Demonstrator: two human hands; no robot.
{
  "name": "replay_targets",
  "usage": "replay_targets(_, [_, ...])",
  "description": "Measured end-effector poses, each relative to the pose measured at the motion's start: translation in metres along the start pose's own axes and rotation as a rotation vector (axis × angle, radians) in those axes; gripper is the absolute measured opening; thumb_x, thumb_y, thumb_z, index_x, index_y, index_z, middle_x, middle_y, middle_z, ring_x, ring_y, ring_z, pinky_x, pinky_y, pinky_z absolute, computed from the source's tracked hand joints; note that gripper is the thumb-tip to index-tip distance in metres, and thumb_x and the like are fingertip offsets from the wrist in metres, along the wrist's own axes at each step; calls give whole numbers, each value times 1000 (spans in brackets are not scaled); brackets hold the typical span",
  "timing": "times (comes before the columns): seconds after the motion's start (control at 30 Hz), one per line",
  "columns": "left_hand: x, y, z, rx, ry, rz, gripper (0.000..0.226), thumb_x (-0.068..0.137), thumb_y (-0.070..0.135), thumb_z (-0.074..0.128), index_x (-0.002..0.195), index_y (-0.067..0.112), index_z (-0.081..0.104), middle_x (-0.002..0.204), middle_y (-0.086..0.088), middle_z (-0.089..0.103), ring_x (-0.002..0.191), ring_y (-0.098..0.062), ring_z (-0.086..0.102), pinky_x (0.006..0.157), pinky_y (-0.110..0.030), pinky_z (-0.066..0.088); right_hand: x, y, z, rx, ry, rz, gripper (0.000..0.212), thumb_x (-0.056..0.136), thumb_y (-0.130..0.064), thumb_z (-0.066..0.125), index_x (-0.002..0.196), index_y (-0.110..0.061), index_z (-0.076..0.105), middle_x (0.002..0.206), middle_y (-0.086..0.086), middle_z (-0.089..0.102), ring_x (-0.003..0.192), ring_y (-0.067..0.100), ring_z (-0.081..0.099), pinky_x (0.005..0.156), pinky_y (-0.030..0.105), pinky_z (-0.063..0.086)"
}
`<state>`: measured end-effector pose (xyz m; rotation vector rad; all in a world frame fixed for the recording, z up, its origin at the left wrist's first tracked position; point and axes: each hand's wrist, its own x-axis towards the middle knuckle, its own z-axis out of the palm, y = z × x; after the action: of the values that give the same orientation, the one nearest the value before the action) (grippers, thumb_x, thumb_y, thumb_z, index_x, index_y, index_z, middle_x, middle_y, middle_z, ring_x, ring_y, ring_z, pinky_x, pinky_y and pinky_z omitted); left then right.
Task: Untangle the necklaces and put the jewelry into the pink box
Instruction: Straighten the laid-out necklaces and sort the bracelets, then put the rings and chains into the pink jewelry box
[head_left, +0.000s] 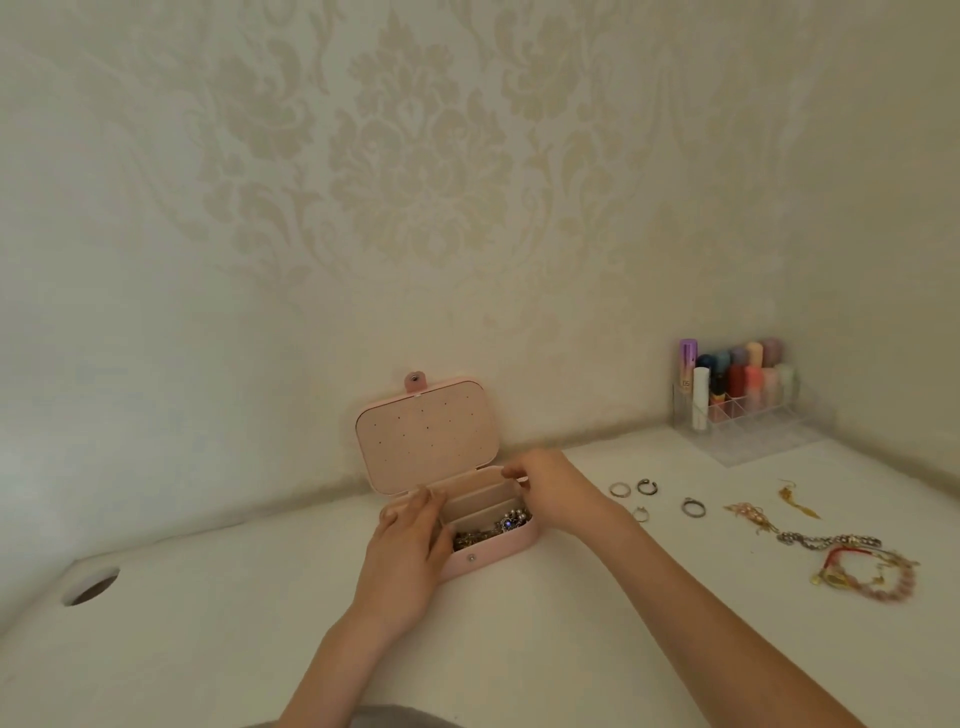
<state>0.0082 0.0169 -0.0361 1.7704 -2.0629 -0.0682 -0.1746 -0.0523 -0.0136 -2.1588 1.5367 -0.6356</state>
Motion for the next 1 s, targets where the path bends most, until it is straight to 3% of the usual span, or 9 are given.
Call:
replay_targets(0.1, [-10, 1, 0, 63, -28, 5, 89, 73, 59, -4, 147, 23, 29, 156, 3, 24, 142, -14, 20, 110, -21, 10, -17, -3, 5, -48, 61, 37, 44, 88, 2, 44, 127, -14, 59, 126, 13, 59, 113, 28, 57, 94, 32, 46])
replay_targets(0.33, [-53, 20, -3, 128, -40, 65, 100, 63, 56, -18, 149, 26, 24, 158, 5, 18, 145, -8, 12, 113, -20, 4, -105, -20, -1, -125, 123, -59, 63, 82, 2, 32, 130, -32, 54, 111, 8, 64, 101, 25, 58, 71, 24, 36])
replay_targets(0.53, [-80, 40, -10, 120, -53, 106, 99, 63, 55, -20, 149, 28, 21, 158, 6, 15, 145, -7, 11, 113, -19, 4, -140, -13, 0, -70, 212, -76, 52, 87, 4, 38, 126, -24, 58, 112, 9, 67, 102, 27, 60, 75, 26, 37])
replay_targets(0.67, [-90, 49, -9, 104, -71, 133, 96, 65, 54, -20, 150, 29, 18, 158, 8, 13, 145, -6, 9, 113, -20, 3, -154, 3, 3, -31, 255, -52, 38, 92, -2, 43, 119, -22, 61, 99, 7, 69, 84, 22, 59, 70, 28, 39])
replay_targets(0.77, [-94, 54, -7, 130, -78, 140, 93, 68, 53, -20, 149, 30, 19, 158, 8, 14, 145, -6, 10, 114, -20, 4, -160, 13, -1, 155, 294, -49, 25, 95, -10, 50, 116, -18, 60, 104, 1, 68, 91, 15, 62, 85, 27, 49])
replay_targets(0.87, [-94, 51, -5, 11, -63, 128, 71, 87, 55, 2, 146, 28, 29, 155, 6, 27, 143, -11, 20, 113, -22, 14, -149, 31, -14, 162, 434, 5, 32, 97, -15, 49, 129, -17, 52, 116, 1, 61, 102, 16, 59, 91, 27, 45])
replay_targets(0.93, [-90, 48, -11, -384, -31, 27, 38, 99, 35, 36, 135, 27, 47, 138, 5, 49, 130, -12, 42, 103, -17, 33, -129, 52, -26, -7, 496, 67, 34, 98, -14, 48, 131, -12, 54, 126, 7, 59, 114, 23, 54, 96, 31, 40])
replay_targets(1.0, [-78, 44, -18, -704, 106, -105, 28, 98, 21, 46, 124, 26, 55, 125, 7, 57, 114, -9, 54, 93, -19, 42, -111, 70, -34, -151, 457, 136, 34, 97, -15, 50, 130, -11, 56, 130, 10, 58, 122, 27, 49, 100, 33, 37])
